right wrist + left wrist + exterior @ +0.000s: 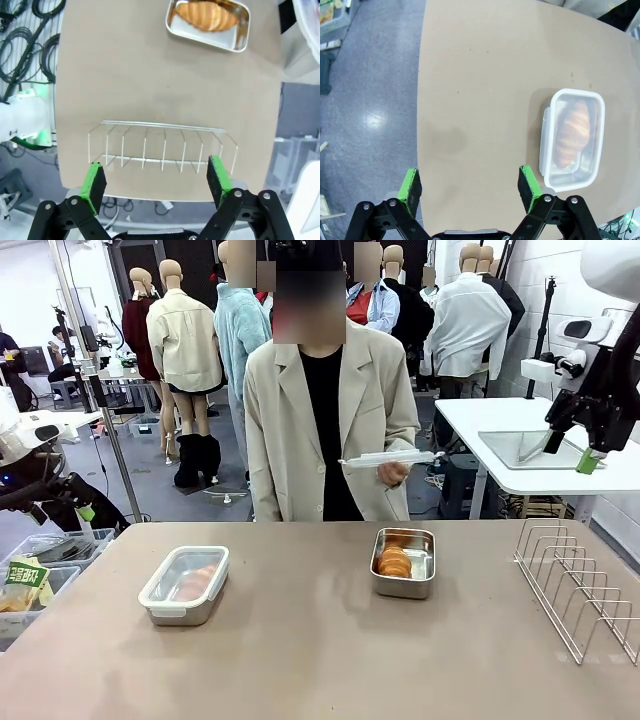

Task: Place the bread in airtight containers.
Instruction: Release when the human grabs the Airtight Container lid.

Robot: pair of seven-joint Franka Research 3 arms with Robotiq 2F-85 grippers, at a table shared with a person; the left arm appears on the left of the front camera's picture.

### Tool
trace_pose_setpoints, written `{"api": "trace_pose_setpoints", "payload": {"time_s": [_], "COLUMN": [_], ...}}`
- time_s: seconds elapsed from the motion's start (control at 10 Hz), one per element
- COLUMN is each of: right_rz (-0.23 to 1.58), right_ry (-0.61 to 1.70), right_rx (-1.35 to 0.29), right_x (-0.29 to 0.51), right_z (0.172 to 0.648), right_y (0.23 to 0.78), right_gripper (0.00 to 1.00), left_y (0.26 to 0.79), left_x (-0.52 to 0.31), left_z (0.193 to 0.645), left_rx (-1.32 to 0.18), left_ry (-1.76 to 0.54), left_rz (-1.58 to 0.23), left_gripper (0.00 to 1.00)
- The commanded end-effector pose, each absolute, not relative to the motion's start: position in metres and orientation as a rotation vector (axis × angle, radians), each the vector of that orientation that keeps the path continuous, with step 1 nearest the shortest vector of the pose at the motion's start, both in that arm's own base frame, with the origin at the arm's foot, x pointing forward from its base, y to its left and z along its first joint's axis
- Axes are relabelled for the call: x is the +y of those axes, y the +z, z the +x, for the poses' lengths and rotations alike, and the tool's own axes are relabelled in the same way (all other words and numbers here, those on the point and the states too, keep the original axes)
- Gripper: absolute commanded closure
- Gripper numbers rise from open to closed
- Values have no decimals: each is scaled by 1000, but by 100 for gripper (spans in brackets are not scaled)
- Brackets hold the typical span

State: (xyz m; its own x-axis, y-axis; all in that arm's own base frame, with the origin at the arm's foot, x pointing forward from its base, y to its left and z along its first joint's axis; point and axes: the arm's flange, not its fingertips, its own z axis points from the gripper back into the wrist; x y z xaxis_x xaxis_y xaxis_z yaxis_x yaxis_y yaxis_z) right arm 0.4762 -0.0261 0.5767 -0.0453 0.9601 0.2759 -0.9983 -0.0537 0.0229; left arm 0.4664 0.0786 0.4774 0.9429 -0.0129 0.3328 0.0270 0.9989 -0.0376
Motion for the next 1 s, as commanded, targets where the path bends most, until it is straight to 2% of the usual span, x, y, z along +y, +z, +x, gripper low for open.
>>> {"api": "trace_pose_setpoints", "payload": {"time_s": [0.0,0.9], "right_rz": [252,252], "right_ry": [1606,1606], "right_rx": [-192,-192], "right_x": [-27,-27], "right_z": [475,475], "right_y": [578,578], "right_gripper": [0,0], "left_y": [479,479], "left_x": [81,81], "left_z": [466,466], "left_rx": [-337,-337], "left_ry": [-22,-22], "left_rz": [-36,-36], "left_gripper": [0,0]}}
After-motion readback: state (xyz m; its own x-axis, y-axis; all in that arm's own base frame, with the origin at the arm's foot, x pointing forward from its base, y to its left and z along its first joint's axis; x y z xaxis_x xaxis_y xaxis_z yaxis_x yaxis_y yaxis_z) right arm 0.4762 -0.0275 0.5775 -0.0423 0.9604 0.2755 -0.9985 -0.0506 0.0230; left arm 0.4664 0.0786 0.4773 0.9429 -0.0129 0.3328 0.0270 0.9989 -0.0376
